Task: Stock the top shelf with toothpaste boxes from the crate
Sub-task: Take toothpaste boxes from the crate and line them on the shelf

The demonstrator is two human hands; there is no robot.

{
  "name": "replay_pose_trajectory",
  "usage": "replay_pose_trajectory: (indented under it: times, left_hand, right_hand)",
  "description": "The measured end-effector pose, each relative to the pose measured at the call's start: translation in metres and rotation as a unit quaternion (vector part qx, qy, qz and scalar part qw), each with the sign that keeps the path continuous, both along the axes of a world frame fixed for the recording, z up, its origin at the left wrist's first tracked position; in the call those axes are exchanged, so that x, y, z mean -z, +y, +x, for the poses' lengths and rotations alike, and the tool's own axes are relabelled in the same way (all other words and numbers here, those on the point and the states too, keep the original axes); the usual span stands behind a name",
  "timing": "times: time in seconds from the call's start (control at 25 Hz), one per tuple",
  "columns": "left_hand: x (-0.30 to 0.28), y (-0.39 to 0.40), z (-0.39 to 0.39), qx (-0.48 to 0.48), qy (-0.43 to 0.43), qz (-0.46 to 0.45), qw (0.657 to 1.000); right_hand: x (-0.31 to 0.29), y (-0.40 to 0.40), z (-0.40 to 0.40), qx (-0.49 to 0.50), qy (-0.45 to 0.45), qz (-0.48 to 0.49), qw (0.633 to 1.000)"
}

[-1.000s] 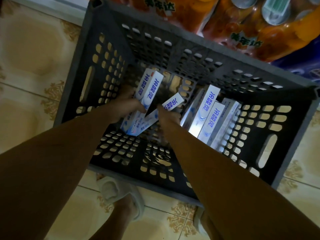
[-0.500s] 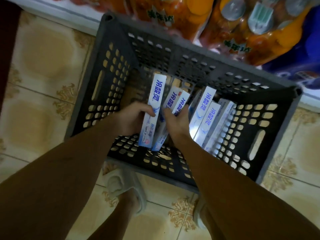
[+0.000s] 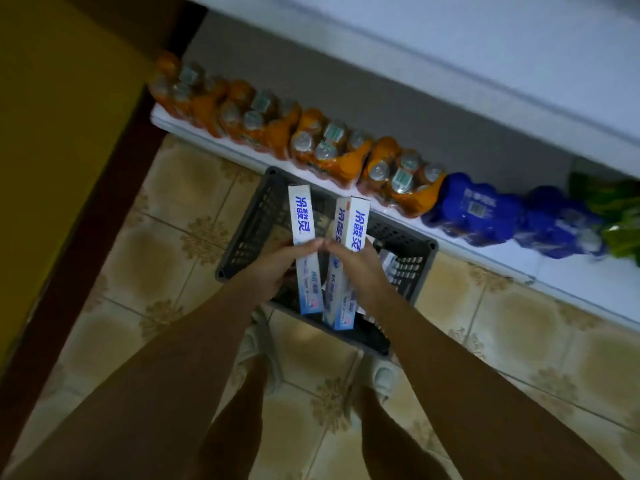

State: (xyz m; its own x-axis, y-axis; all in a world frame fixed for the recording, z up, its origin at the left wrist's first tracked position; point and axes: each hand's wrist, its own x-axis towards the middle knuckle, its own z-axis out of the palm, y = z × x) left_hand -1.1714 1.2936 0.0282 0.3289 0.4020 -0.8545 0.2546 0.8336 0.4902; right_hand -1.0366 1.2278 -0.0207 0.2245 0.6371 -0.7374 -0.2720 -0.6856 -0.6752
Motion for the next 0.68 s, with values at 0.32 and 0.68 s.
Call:
replay_pose_trajectory:
  times: [0.32,0.68]
  left_hand:
    - [-0.238,-0.047,0.001,-0.100,0.007,0.078,0.992]
    - [-0.366,-0.054,0.018,-0.197,-0.134,0.160,0.958]
  right_hand:
    - [-0.262,-0.038,0.038,-0.166,-0.010,0.098,0.981]
    - [-0.436,-0.038,0.089,-0.339,-0.148,0.172,0.913]
